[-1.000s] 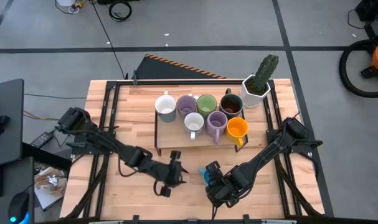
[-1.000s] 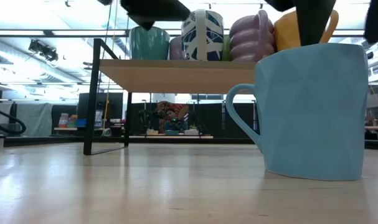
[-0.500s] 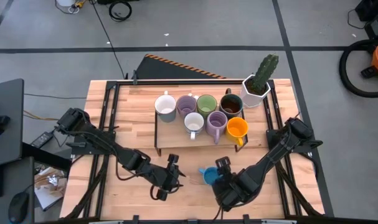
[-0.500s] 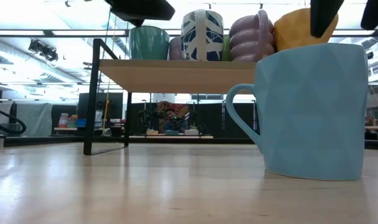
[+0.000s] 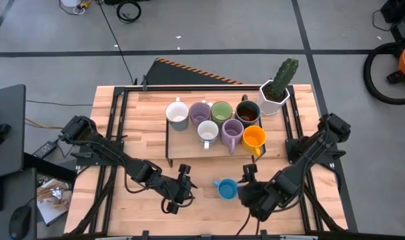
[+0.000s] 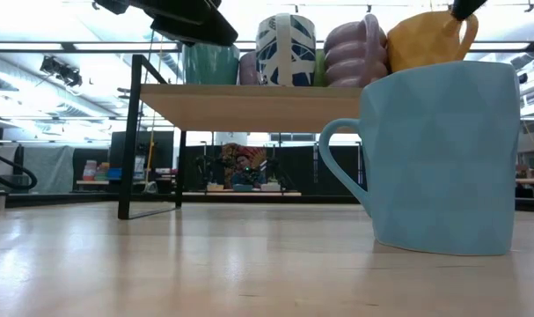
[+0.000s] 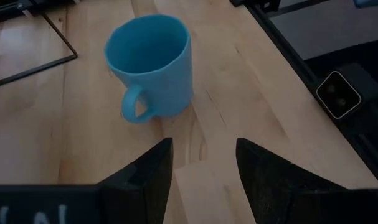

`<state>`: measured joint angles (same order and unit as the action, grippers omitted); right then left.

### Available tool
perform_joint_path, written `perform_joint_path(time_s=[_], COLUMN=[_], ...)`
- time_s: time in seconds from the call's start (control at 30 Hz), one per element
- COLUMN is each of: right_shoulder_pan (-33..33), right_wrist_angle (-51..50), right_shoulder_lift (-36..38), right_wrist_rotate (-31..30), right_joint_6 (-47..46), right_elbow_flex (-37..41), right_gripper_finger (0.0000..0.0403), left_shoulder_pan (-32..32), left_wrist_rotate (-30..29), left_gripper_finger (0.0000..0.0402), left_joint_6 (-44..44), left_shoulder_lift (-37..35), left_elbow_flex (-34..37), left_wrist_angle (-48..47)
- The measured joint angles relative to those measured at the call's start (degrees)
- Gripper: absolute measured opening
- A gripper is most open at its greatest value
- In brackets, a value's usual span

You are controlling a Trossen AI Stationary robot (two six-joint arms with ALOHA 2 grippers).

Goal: Place coffee mugs
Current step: Put the blue mug on the shelf

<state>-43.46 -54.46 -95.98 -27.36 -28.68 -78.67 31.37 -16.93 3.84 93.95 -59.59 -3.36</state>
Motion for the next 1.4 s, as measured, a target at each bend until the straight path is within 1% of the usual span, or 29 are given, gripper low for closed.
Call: perform_joint_path(time_s=[0.1, 0.17, 0.27, 0.33, 0.5, 0.63, 0.8, 1.0, 1.17, 1.4], right_shoulder_pan=[0.04, 0.02, -0.32, -0.81, -2.00, -2.60, -2.25, -1.80, -1.45, 0.32], right_wrist_angle=[2.74, 3.67, 4.22, 5.77, 15.62, 19.53, 26.41, 29.26, 34.59, 39.85], right_shoulder_lift=[2.61, 4.09, 4.71, 4.54, 4.27, 3.79, 2.88, 2.41, 2.13, 0.82], right_wrist_rotate=[1.55, 4.14, 6.98, 8.05, 8.96, 6.42, 5.53, 2.01, -0.56, -1.12], right_joint_6=[-3.78, -7.26, -12.24, -13.82, -15.85, -18.28, -18.23, -17.72, -13.51, -7.93], right_elbow_flex=[4.88, 7.25, 10.50, 12.72, 18.74, 21.71, 25.18, 27.13, 27.87, 27.85], right_gripper_finger=[0.0237, 0.0243, 0.0252, 0.0256, 0.0254, 0.0248, 0.0245, 0.0244, 0.0244, 0.0244], left_shoulder_pan=[-0.02, 0.00, -0.01, -0.25, -0.90, -1.78, -3.13, -3.71, -3.65, -3.51], left_wrist_rotate=[0.00, 0.00, 0.00, 0.00, -0.21, -0.20, -0.22, 0.02, 0.17, 0.18], left_gripper_finger=[0.0183, 0.0183, 0.0183, 0.0183, 0.0183, 0.0183, 0.0183, 0.0183, 0.0183, 0.0183], left_joint_6=[0.02, -0.01, -0.05, -0.07, -0.07, -0.56, -0.68, -0.05, -0.07, -0.05], left_shoulder_lift=[0.00, 0.00, -0.02, -0.07, -0.09, -0.09, -0.09, -0.09, -0.09, -0.09], left_elbow_flex=[0.00, 0.00, 0.00, 0.00, -0.02, -0.02, -0.04, -0.04, -0.04, -0.04], left_wrist_angle=[-0.02, -0.02, -0.08, -0.09, -0.09, -0.04, 0.82, 1.15, 1.49, 2.23])
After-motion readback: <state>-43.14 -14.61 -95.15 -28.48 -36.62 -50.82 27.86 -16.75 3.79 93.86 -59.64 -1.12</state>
